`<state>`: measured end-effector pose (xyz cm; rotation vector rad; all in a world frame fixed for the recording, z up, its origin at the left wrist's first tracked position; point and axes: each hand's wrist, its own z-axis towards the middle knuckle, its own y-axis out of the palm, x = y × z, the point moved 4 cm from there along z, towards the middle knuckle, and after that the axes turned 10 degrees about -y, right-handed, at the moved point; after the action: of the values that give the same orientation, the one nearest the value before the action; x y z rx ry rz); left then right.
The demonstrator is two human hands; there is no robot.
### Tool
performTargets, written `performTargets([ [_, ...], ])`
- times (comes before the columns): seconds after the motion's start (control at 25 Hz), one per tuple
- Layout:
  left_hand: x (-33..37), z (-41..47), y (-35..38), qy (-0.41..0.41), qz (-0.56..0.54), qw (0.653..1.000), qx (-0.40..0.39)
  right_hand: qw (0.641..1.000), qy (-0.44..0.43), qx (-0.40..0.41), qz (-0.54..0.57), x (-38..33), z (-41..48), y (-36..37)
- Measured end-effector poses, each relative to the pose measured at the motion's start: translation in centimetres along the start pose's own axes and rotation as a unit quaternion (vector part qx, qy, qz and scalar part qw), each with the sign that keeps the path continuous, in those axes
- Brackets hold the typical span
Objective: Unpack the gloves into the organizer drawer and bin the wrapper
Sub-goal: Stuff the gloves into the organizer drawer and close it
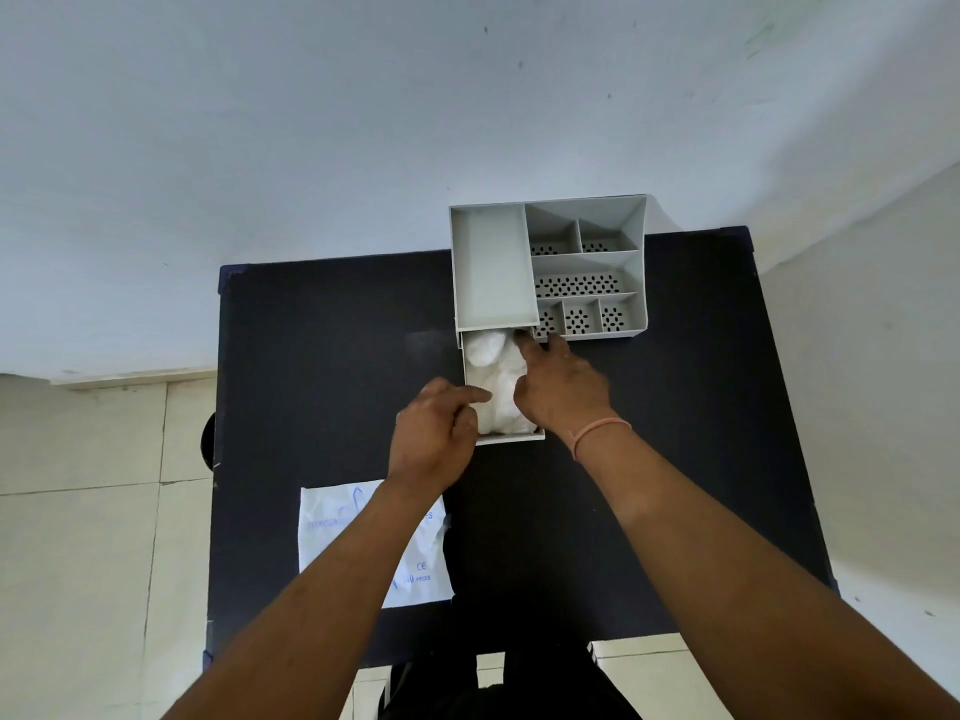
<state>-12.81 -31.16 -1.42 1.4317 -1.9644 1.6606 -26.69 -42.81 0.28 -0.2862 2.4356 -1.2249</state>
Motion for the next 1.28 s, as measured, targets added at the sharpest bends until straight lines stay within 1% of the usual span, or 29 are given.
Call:
performTargets([
  [0.08,-0.6,0.3,0.4,-0.026,-0.003,1.0,-0.017,1.0,-0.006,-0.006,-0.014,-0.2,0.4,0.0],
  [0.16,-1.1,0.8,0.7,-0.035,0.038,0.998,-0.034,1.0,-0.009,0.003,-0.014,0.0,0.7,0.0],
  [0.24,-1.2,1.3,1.0,-0.039,0.069,0.996,-0.044,1.0,-0.018,0.013,0.012,0.3,0.7,0.1],
  [0.32,-1.1,1.6,1.2,-0.041,0.081,0.995,-0.041,0.997,-0.036,0.047,0.043,0.7,0.1,0.3],
  [0.44,-1.0,1.9,1.5,-0.043,0.086,0.995,-0.031,0.986,-0.058,0.135,0.085,0.5,-1.3,1.0],
  [0.48,-0.9,1.9,1.6,-0.045,0.086,0.995,-0.029,0.982,-0.057,0.152,0.092,0.3,-1.7,1.3],
  [0.52,-0.9,1.9,1.6,-0.047,0.082,0.995,-0.028,0.983,-0.05,0.154,0.088,0.2,-1.9,1.6],
  [0.56,-0.8,1.9,1.7,-0.05,0.077,0.995,-0.026,0.987,-0.036,0.14,0.075,0.0,-2.0,2.0],
  [0.68,-0.5,1.6,1.8,-0.056,0.063,0.996,-0.024,0.996,0.001,0.059,0.062,0.2,-1.7,3.0],
  [0.72,-0.4,1.5,1.7,-0.056,0.06,0.996,-0.022,0.996,-0.001,0.05,0.074,0.2,-1.8,3.0],
  [0.76,-0.3,1.3,1.6,-0.054,0.056,0.997,-0.019,0.995,-0.008,0.056,0.088,0.3,-2.0,3.0],
  [0.84,-0.3,0.8,1.2,-0.054,0.039,0.998,-0.006,0.99,-0.022,0.096,0.1,0.5,-2.7,2.9],
  [0.92,-0.2,0.1,1.0,-0.061,0.028,0.997,0.025,0.986,-0.021,0.138,0.092,0.7,-3.7,3.1],
  [0.96,-0.2,-0.2,1.1,-0.068,0.032,0.996,0.039,0.985,-0.015,0.145,0.088,0.8,-4.0,3.3],
  [1.12,0.0,-0.7,2.0,-0.11,0.04,0.992,0.04,0.99,-0.01,0.112,0.084,1.0,-3.7,4.6],
  [1.28,-0.2,0.4,1.8,-0.115,0.013,0.991,0.065,0.982,-0.005,0.135,0.133,1.5,-2.6,4.2],
])
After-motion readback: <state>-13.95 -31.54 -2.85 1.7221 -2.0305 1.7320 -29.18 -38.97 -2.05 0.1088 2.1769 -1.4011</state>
